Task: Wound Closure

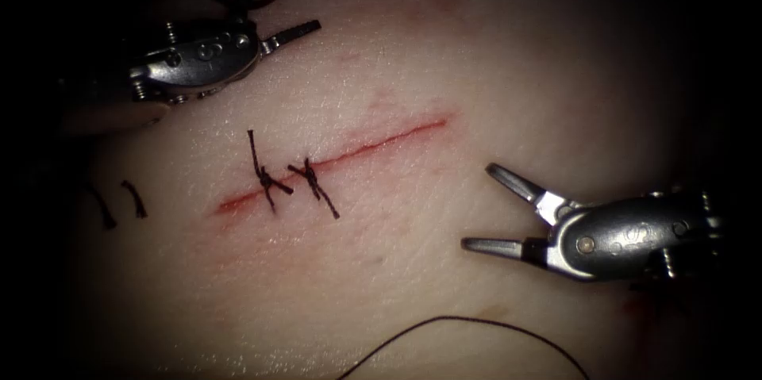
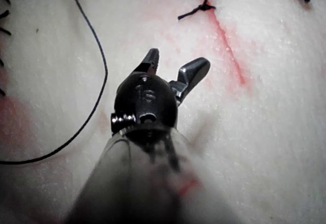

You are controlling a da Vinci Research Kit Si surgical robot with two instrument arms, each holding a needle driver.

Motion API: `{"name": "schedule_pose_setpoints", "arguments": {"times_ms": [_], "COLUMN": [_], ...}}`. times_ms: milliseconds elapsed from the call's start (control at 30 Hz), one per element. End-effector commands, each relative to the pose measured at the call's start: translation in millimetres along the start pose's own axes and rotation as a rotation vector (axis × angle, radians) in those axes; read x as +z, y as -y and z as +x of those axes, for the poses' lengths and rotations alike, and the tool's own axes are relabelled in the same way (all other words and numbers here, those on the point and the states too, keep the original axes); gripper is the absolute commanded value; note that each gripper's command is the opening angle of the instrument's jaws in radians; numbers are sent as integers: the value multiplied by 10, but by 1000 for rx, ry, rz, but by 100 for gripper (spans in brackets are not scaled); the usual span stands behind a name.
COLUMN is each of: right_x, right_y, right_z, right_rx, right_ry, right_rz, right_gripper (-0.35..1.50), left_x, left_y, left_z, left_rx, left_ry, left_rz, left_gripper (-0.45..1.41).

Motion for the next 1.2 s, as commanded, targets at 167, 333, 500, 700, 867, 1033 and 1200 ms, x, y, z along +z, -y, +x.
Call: {"name": "schedule_pose_setpoints", "arguments": {"times_ms": [167,333,500,700,867,1033,1200], "right_x": [2,3,4,7,13,20,27], "right_y": [7,2,-4,-18,-32,-47,-62], "right_z": [-5,-5,-5,-5,-5,-5,0], "right_rx": [0,3,9,31,48,110,206], "right_ry": [0,2,-9,-15,-24,-25,-43], "right_rz": [4,4,17,39,51,88,177], "right_gripper": [115,108,106,106,110,108,101], "left_x": [6,-8,-32,-76,-110,-132,-153], "left_y": [-2,-6,-18,-32,-41,-53,-72], "left_z": [-3,1,7,13,21,31,48], "left_rx": [10,23,32,104,136,181,243], "left_ry": [10,1,-93,-246,-342,-401,-457], "left_rz": [7,-7,-90,-331,-509,-677,-863], "left_gripper": [-23,-45,-45,-45,-45,-45,-45]}}
